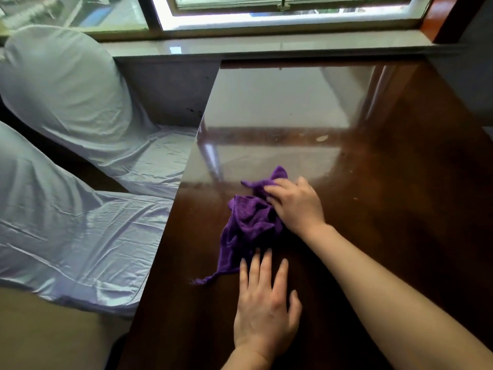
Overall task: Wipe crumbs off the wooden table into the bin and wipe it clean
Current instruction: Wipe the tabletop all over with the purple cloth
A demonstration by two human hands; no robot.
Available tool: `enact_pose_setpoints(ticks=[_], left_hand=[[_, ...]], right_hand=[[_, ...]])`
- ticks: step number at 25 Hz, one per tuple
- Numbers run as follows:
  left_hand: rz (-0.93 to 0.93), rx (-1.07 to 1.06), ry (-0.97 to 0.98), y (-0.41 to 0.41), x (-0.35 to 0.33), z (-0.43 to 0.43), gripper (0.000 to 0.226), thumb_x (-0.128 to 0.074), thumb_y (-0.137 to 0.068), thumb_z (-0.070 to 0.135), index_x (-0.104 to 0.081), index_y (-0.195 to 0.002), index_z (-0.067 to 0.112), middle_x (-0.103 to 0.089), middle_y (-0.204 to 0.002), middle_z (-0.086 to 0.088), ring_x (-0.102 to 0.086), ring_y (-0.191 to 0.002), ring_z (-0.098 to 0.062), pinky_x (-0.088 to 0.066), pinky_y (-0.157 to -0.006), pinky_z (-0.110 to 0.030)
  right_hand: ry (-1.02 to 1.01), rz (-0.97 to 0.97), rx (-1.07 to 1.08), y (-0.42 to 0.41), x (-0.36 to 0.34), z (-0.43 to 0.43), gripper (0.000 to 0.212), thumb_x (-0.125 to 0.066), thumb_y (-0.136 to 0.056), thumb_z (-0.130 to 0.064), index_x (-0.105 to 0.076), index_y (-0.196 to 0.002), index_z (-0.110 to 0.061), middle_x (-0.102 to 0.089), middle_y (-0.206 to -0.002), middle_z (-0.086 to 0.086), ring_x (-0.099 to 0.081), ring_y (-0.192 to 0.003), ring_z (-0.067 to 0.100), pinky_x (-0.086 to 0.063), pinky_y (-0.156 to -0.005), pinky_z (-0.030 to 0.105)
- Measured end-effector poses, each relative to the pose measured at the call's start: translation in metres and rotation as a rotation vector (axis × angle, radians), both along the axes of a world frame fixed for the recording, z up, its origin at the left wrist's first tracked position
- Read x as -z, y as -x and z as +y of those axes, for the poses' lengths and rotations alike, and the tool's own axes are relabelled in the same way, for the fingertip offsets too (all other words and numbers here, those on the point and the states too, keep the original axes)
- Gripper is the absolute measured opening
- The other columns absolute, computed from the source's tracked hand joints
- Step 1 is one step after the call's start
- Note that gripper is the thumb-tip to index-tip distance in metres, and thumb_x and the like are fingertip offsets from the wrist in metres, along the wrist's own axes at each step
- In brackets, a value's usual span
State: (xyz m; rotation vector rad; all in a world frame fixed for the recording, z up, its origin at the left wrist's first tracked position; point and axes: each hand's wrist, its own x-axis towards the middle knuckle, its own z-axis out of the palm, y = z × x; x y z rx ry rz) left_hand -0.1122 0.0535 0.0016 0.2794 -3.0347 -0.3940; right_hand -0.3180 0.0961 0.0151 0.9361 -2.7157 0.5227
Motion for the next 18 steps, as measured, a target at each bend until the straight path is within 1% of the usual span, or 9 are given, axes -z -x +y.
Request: enact_pose_setpoints(ticks=[2, 4, 6, 8, 10, 13, 15, 17, 18], left_hand=[[0.076, 0.017, -0.045, -0.003, 0.0, -0.001, 0.053, -0.053, -0.08, 0.037, -0.057, -0.13, 0.019, -0.048, -0.145, -0.013, -0.038, -0.139, -0.031, -0.025, -0.114, -0.052], [0.145, 0.022, -0.098, -0.002, 0.004, -0.001, 0.049, -0.054, -0.079, 0.032, -0.061, -0.125, 0.016, -0.052, -0.141, -0.012, -0.041, -0.136, -0.032, -0.032, -0.112, -0.053], [0.128, 0.021, -0.102, -0.002, 0.003, 0.001, 0.052, -0.052, -0.079, 0.036, -0.059, -0.127, 0.016, -0.05, -0.144, -0.012, -0.037, -0.139, -0.032, -0.027, -0.115, -0.052], [0.063, 0.033, -0.045, -0.001, -0.001, 0.003, 0.058, -0.048, -0.082, 0.043, -0.052, -0.135, 0.019, -0.043, -0.15, -0.011, -0.028, -0.143, -0.031, -0.016, -0.117, -0.051], [0.02, 0.046, 0.003, 0.001, -0.003, 0.004, 0.061, -0.043, -0.084, 0.046, -0.047, -0.139, 0.02, -0.038, -0.153, -0.012, -0.024, -0.145, -0.032, -0.012, -0.119, -0.051], [-0.014, 0.069, 0.036, 0.003, -0.003, 0.001, 0.062, -0.036, -0.086, 0.047, -0.043, -0.142, 0.021, -0.035, -0.154, -0.014, -0.02, -0.145, -0.034, -0.013, -0.118, -0.054], [-0.031, 0.11, 0.04, 0.0, -0.003, 0.001, 0.062, -0.03, -0.088, 0.05, -0.037, -0.145, 0.026, -0.03, -0.157, -0.012, -0.012, -0.148, -0.03, -0.006, -0.118, -0.056], [-0.021, 0.233, 0.047, -0.006, -0.001, 0.001, 0.058, -0.028, -0.09, 0.053, -0.033, -0.146, 0.034, -0.029, -0.158, -0.008, -0.007, -0.149, -0.026, -0.002, -0.117, -0.059], [-0.014, 0.32, 0.064, -0.011, 0.0, 0.001, 0.056, -0.028, -0.091, 0.054, -0.031, -0.145, 0.039, -0.029, -0.158, -0.006, -0.007, -0.149, -0.025, -0.002, -0.116, -0.062]], right_hand=[[0.009, 0.041, -0.072, -0.031, 0.008, 0.056, 0.026, -0.052, -0.094, -0.037, -0.068, -0.113, -0.03, -0.068, -0.119, -0.008, -0.053, -0.08, 0.029, -0.05, -0.074, 0.039], [-0.033, 0.104, -0.001, -0.044, 0.013, 0.125, 0.027, -0.052, -0.093, -0.035, -0.069, -0.113, -0.029, -0.068, -0.12, -0.006, -0.055, -0.077, 0.028, -0.05, -0.074, 0.039], [-0.084, 0.109, 0.299, -0.048, 0.009, 0.187, 0.028, -0.055, -0.091, -0.031, -0.071, -0.111, -0.022, -0.07, -0.12, 0.004, -0.061, -0.08, 0.034, -0.049, -0.076, 0.041], [-0.043, 0.034, 0.616, -0.059, 0.004, 0.218, 0.025, -0.063, -0.091, -0.023, -0.072, -0.111, -0.014, -0.068, -0.121, 0.013, -0.063, -0.087, 0.039, -0.046, -0.08, 0.042], [-0.03, 0.012, 0.721, -0.091, 0.005, 0.199, 0.026, -0.062, -0.092, -0.026, -0.072, -0.113, -0.013, -0.068, -0.123, 0.012, -0.063, -0.089, 0.039, -0.042, -0.08, 0.042], [-0.007, -0.003, 0.499, -0.176, 0.013, 0.145, 0.038, -0.053, -0.092, -0.046, -0.071, -0.113, -0.021, -0.067, -0.124, 0.004, -0.061, -0.085, 0.033, -0.044, -0.075, 0.041], [-0.067, 0.026, 0.326, -0.223, 0.018, 0.137, 0.044, -0.052, -0.089, -0.058, -0.066, -0.121, -0.029, -0.064, -0.129, -0.003, -0.054, -0.082, 0.028, -0.047, -0.07, 0.039], [-0.152, 0.056, 0.248, -0.229, 0.01, 0.166, 0.044, -0.049, -0.09, -0.058, -0.062, -0.124, -0.032, -0.063, -0.131, -0.006, -0.054, -0.081, 0.026, -0.047, -0.068, 0.038], [-0.211, 0.077, 0.286, -0.225, 0.006, 0.189, 0.042, -0.048, -0.091, -0.055, -0.063, -0.123, -0.032, -0.064, -0.129, -0.006, -0.056, -0.08, 0.026, -0.048, -0.066, 0.038]])
